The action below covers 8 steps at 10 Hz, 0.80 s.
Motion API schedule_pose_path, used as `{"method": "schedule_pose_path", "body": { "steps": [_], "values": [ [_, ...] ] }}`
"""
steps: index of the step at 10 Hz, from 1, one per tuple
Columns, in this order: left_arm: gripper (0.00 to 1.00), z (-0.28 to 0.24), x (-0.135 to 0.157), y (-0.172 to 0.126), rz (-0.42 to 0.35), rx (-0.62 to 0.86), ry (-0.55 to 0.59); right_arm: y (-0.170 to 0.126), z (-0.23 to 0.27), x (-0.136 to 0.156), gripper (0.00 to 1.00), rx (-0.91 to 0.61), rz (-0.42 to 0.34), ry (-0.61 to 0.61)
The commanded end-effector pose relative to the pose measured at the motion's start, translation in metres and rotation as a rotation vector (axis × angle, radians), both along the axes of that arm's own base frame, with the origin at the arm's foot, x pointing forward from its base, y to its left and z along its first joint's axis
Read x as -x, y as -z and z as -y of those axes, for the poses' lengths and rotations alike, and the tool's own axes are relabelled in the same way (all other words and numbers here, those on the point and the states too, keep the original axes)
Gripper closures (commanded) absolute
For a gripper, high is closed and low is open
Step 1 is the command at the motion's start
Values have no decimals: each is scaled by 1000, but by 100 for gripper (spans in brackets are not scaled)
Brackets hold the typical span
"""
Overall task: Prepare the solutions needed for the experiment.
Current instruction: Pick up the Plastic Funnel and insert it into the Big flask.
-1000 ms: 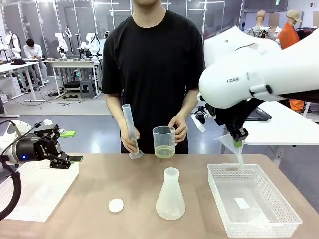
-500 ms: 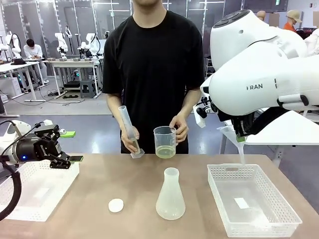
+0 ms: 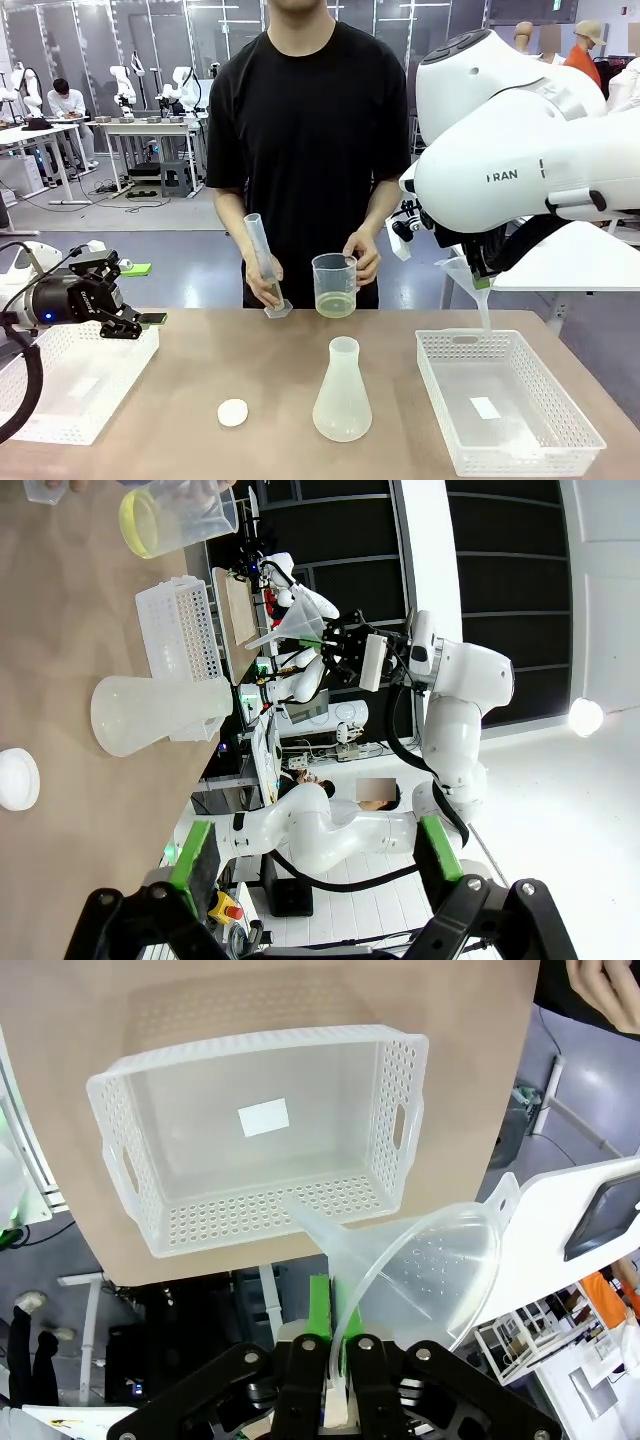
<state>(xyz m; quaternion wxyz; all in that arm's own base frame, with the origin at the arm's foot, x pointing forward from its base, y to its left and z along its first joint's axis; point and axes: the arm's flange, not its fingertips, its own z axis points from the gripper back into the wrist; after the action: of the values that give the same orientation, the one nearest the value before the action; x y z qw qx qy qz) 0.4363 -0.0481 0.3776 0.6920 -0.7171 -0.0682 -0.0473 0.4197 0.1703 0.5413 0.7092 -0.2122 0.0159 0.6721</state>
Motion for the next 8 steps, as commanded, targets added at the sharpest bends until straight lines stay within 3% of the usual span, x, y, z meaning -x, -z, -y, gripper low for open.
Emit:
{"method": "schedule_pose_path", "body": {
  "steps": [1,2,4,8],
  "values": [
    [0,1,-1,-2,4,12,-7,-5,2,-3,100,14,-7,-20],
    [0,1,-1,-2,4,12,-7,0,0,0,96,0,0,0],
    [0,1,-1,-2,4,12,-7,-1,-37,13,96,-95,46,-167],
    [0,1,-1,-2,4,12,-7,-32,-86,44,96,-285,144,-415]
  ]
}}
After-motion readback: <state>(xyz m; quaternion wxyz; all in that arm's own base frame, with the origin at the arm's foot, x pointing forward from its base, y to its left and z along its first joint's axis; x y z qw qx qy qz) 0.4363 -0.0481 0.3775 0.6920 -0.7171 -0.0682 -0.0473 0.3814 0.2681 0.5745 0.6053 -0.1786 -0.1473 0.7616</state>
